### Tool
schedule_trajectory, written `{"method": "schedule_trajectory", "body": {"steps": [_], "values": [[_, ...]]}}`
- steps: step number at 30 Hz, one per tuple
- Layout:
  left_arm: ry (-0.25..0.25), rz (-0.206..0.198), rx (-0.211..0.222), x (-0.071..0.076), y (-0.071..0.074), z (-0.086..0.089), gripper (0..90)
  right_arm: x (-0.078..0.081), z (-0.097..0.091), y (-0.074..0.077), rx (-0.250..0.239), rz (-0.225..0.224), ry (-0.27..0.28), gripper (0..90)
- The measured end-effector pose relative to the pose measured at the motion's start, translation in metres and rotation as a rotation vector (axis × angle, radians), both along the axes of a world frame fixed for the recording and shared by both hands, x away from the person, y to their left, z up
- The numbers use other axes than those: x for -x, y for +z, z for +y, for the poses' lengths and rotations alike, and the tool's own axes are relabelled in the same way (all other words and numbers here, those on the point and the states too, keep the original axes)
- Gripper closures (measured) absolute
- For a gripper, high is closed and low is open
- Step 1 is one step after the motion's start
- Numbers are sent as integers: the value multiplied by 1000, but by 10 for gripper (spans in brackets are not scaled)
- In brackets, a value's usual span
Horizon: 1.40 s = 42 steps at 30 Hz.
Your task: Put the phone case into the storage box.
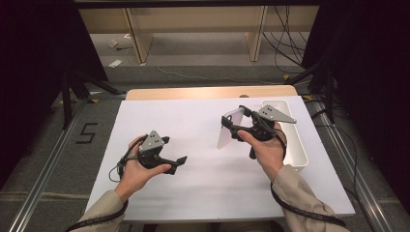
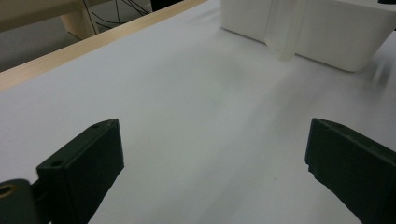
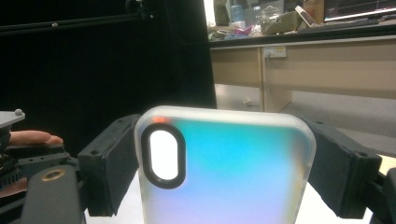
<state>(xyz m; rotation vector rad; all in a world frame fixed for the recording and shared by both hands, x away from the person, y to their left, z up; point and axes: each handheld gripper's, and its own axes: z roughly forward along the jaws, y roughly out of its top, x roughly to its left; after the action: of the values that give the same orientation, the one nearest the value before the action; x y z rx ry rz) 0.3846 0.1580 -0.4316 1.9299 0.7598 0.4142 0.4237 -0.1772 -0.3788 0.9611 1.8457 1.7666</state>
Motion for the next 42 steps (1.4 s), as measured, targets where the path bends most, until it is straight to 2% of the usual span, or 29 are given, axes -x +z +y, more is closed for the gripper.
{"method": "schedule_trajectory", "body": {"steps": [17,42], "values": [[13,0,-11,1,-2,9,38,-2,-6,4,-9,-7,-21,184],[21,-2,-8,1,-3,12,41,-5,-21,10,-13,-25,-65,184]]}}
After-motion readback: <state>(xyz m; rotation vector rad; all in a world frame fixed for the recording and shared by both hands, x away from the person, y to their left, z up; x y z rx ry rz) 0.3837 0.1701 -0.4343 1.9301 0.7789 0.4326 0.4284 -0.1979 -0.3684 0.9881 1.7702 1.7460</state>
